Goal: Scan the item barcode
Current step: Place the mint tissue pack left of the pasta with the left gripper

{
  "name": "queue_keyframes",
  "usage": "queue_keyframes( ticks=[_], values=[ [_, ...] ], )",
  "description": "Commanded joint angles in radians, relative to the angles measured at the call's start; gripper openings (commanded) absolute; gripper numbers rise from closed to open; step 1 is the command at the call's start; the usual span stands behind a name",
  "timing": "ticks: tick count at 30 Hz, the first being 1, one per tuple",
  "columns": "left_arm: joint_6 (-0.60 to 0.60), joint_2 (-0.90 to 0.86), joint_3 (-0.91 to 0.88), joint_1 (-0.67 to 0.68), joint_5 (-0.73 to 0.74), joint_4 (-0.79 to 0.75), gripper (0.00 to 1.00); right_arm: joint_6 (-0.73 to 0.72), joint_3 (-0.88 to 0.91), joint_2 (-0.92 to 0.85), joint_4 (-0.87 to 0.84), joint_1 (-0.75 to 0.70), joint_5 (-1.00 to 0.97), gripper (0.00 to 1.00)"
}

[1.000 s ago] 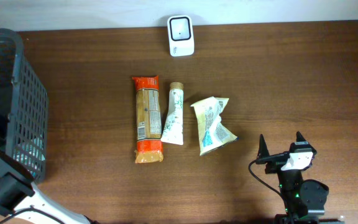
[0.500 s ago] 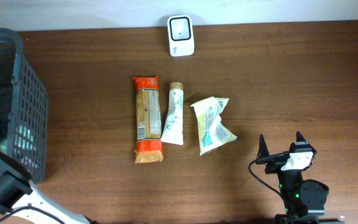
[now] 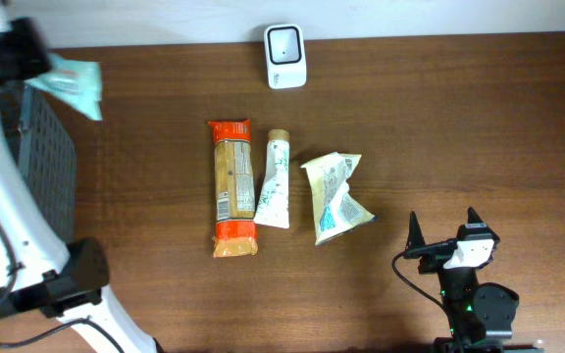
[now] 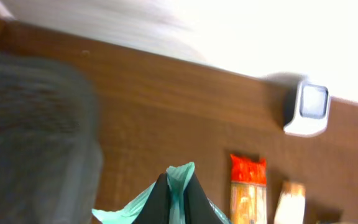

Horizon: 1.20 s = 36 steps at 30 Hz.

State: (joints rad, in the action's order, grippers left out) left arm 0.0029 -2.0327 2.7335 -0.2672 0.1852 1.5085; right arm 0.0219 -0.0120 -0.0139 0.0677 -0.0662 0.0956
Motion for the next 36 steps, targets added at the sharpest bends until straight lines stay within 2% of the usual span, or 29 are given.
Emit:
queue_keyframes(
  ticks=[1,3,5,8,10,11,12,13,16,18,20,21,23,25,28,30,33,36],
  values=[
    [0.231,-0.045,-0.147,0.134,-0.055,0.01,0.0,-0.011,0.006,0.006,0.004,-0.006,0.002,0.99],
    [0.322,-0.064,-0.327,0.197,-0.056,0.006,0.0,-0.011,0.006,0.006,0.004,-0.006,0.002,0.99],
    [0.344,-0.082,-0.497,0.234,-0.082,-0.04,0.0,-0.011,0.006,0.006,0.003,-0.006,0.002,0.99],
    [0.344,-0.087,-0.793,0.281,-0.104,-0.241,0.0,-0.011,0.006,0.006,0.003,-0.006,0.002,0.99],
    [0.344,-0.087,-0.905,0.317,-0.105,-0.332,0.0,-0.011,0.006,0.006,0.003,-0.006,0.002,0.99],
    [0.343,-0.087,-0.931,0.332,-0.108,-0.357,0.22,-0.011,0.006,0.006,0.004,-0.006,0.002,0.99],
    [0.334,-0.087,-0.932,0.338,-0.128,-0.364,0.75,-0.011,0.006,0.006,0.004,-0.006,0.002,0.99],
    [0.29,-0.087,-0.928,0.338,-0.17,-0.373,0.99,-0.011,0.006,0.006,0.004,-0.006,0.002,0.99],
    [0.147,-0.086,-0.766,0.338,-0.288,-0.298,0.99,-0.011,0.006,0.006,0.004,-0.006,0.002,0.99],
    [0.069,-0.084,-0.473,0.326,-0.289,-0.159,0.99,-0.011,0.006,0.006,0.004,-0.006,0.002,0.99],
    [-0.031,-0.084,-0.263,0.313,-0.323,-0.089,0.99,-0.011,0.006,0.006,0.003,-0.006,0.002,0.99],
    [-0.091,-0.084,-0.089,0.293,-0.341,-0.04,0.99,-0.011,0.006,0.006,0.004,-0.006,0.002,0.99],
    [-0.154,-0.084,0.135,0.217,-0.341,0.057,0.99,-0.011,0.006,0.006,0.003,-0.006,0.002,0.98],
    [-0.209,-0.084,0.234,0.119,-0.34,0.155,0.99,-0.011,0.006,0.006,0.003,-0.006,0.002,0.99],
    [-0.216,-0.078,0.248,-0.082,-0.309,0.18,0.99,-0.011,0.006,0.006,0.004,-0.006,0.002,0.99],
    [-0.217,-0.075,0.206,-0.158,-0.244,0.18,0.99,-0.011,0.006,0.006,0.004,-0.006,0.002,0.99],
    [-0.303,-0.01,-0.008,-0.301,-0.29,0.18,0.99,-0.011,0.006,0.006,0.004,-0.006,0.002,0.99],
    [-0.309,0.003,-0.125,-0.417,-0.259,0.179,0.99,-0.011,0.006,0.006,0.004,-0.006,0.002,0.99]
  ],
)
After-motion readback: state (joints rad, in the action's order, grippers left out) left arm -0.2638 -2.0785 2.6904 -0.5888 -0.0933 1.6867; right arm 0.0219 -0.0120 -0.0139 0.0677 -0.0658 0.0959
